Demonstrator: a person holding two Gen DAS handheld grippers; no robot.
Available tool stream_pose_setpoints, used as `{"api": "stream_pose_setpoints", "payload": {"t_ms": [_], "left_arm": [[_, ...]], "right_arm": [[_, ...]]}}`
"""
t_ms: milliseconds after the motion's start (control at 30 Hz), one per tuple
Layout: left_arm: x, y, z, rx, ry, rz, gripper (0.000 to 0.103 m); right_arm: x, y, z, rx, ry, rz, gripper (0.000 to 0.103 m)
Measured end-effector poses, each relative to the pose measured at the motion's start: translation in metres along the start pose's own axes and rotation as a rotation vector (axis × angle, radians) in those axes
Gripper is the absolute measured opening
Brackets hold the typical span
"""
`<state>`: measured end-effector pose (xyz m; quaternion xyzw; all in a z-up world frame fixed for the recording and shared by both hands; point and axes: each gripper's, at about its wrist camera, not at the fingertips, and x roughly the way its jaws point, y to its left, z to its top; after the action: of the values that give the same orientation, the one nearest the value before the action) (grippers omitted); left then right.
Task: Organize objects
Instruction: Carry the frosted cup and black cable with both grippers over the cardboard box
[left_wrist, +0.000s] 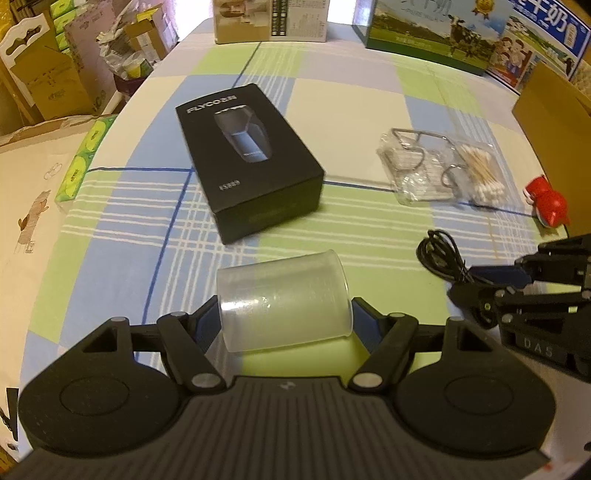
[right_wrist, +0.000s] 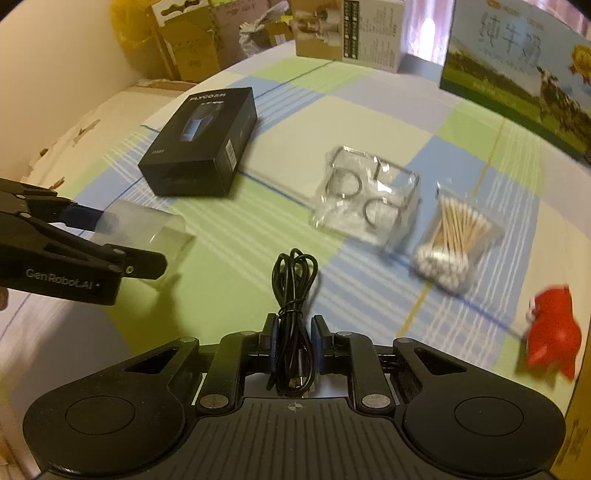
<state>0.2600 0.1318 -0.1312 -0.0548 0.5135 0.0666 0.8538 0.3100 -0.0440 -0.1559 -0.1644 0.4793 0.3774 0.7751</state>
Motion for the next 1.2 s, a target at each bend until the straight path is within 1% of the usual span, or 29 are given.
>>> {"api": "stream_pose_setpoints", "payload": {"t_ms": [200, 400, 633, 800, 1000, 1200], "left_arm": [[-0.011, -0.012, -0.004, 0.029, -0.01, -0.022, 0.071], [-0.031, -0.033, -0.002, 0.077, -0.041, -0.073, 0.071], [-0.059, -0.078, 0.009, 0.16, -0.095, -0.162, 0.071], [-0.075, -0.113, 0.016, 0.219, -0.131, -0.22, 0.071], [-0.089, -0.15, 0.02, 0.273, -0.153, -0.269, 0.071], [-0.098, -0.178, 0.022, 0.3, -0.171, -0.301, 0.071]], "right_arm": [[-0.021, 0.0, -0.018, 0.07, -0.011, 0.019, 0.015], [-0.06, -0.009, -0.036, 0.147, -0.074, 0.022, 0.015], [-0.115, -0.029, -0.06, 0.262, -0.161, -0.003, 0.015], [-0.149, -0.046, -0.079, 0.331, -0.214, -0.041, 0.015], [-0.181, -0.067, -0.096, 0.391, -0.264, -0.084, 0.015], [-0.205, -0.084, -0.111, 0.436, -0.303, -0.09, 0.015]]}}
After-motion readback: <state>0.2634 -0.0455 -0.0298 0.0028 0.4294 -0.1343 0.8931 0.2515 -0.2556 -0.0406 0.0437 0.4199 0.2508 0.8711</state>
